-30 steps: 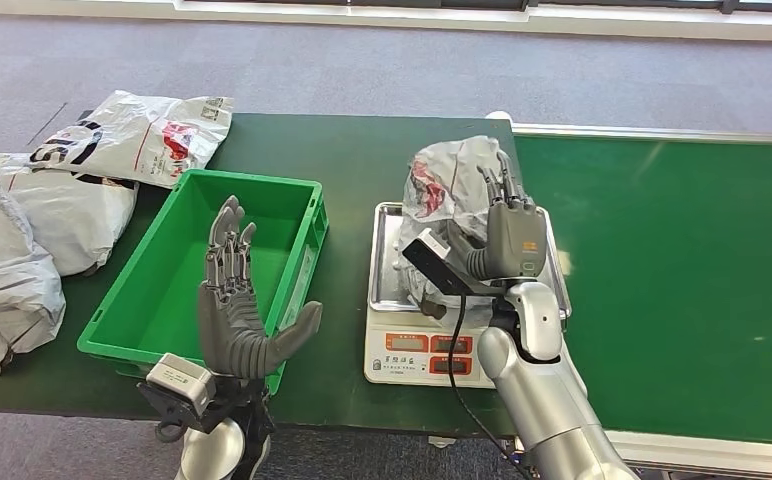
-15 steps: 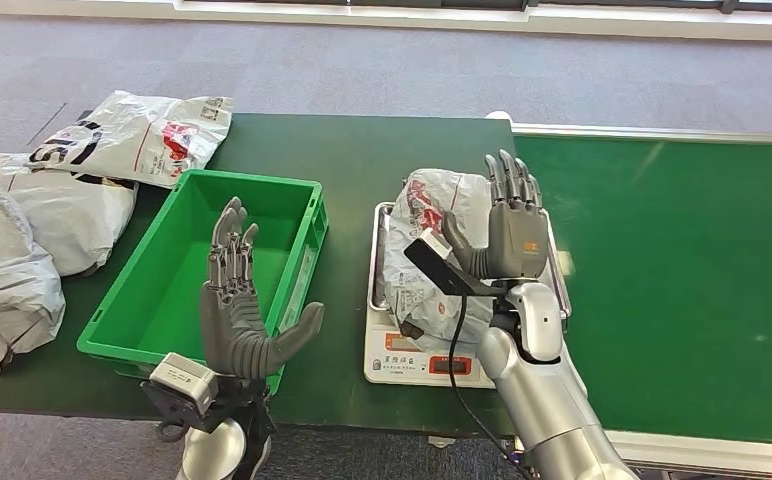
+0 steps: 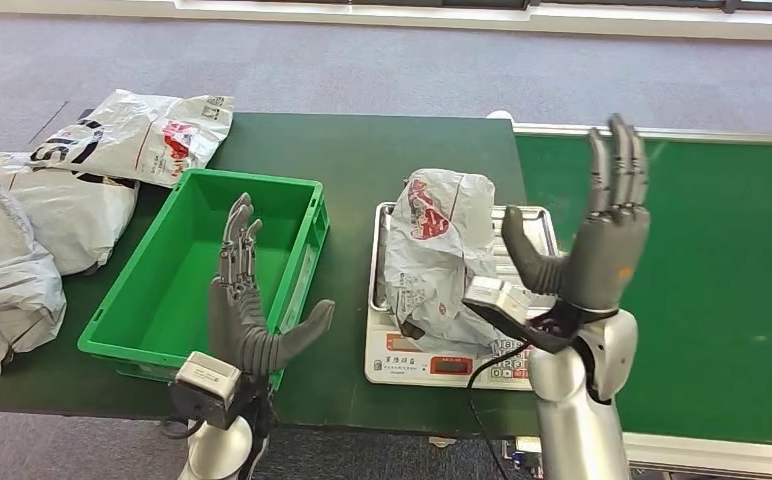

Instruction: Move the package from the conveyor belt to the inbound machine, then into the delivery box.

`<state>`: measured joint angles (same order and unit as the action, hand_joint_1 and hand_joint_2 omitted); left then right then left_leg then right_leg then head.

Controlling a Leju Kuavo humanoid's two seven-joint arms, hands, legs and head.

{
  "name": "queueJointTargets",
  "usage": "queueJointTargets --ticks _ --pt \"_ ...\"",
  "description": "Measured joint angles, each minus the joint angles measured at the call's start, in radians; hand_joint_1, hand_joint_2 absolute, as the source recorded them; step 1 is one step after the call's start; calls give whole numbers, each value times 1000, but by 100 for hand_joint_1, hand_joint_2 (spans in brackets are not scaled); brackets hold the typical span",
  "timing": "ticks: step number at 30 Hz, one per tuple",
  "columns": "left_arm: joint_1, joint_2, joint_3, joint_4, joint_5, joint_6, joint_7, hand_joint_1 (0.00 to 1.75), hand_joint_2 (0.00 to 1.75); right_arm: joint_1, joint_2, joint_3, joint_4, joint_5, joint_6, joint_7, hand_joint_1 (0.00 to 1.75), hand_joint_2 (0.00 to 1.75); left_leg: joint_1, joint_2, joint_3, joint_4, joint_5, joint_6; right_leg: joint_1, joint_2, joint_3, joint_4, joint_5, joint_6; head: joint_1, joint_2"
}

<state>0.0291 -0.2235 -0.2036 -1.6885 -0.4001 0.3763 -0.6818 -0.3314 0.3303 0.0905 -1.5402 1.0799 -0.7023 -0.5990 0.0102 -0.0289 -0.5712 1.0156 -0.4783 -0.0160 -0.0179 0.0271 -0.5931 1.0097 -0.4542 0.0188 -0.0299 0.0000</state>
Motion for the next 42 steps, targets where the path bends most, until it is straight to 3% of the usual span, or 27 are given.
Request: queueJointTargets --ticks 4,9,14,19,27,30,36,42 --pt "-83 1 3 72 -87 19 34 0 175 48 12 -49 -220 -93 0 -71 0 175 0 1 0 0 0 0 0 0 1 0 1 0 0 0" --pt "-136 2 4 125 -110 25 43 0 175 70 14 -74 -357 -108 2 -79 0 175 0 2 1 0 0 0 0 1 1 0 2 0 0 0" --pt "-188 4 4 180 -197 47 85 0 175 77 14 -81 -425 -107 2 -72 0 175 0 2 1 0 1 0 0 1 1 0 2 0 0 0" --pt "-268 11 5 296 -316 53 147 0 175 77 14 -81 -446 -41 4 -1 0 175 0 2 1 0 1 0 0 1 1 0 2 0 0 0" --pt "-316 16 5 389 -346 53 157 0 175 77 14 -81 -448 -30 5 7 0 175 0 2 1 0 1 0 0 1 1 0 2 0 0 0" --pt "-338 18 5 431 -376 6 161 0 175 77 14 -83 -445 -56 5 -8 0 175 0 2 1 0 1 0 0 1 1 0 2 0 0 0" --pt "-418 29 5 571 -352 -187 113 0 175 76 14 -87 -420 -80 7 -12 0 175 0 2 1 0 2 0 0 1 1 0 2 0 0 0" --pt "-513 38 -1 721 -346 -262 79 0 175 71 14 -87 -402 -64 8 21 0 175 0 2 1 0 3 0 0 1 1 0 3 -1 0 0"
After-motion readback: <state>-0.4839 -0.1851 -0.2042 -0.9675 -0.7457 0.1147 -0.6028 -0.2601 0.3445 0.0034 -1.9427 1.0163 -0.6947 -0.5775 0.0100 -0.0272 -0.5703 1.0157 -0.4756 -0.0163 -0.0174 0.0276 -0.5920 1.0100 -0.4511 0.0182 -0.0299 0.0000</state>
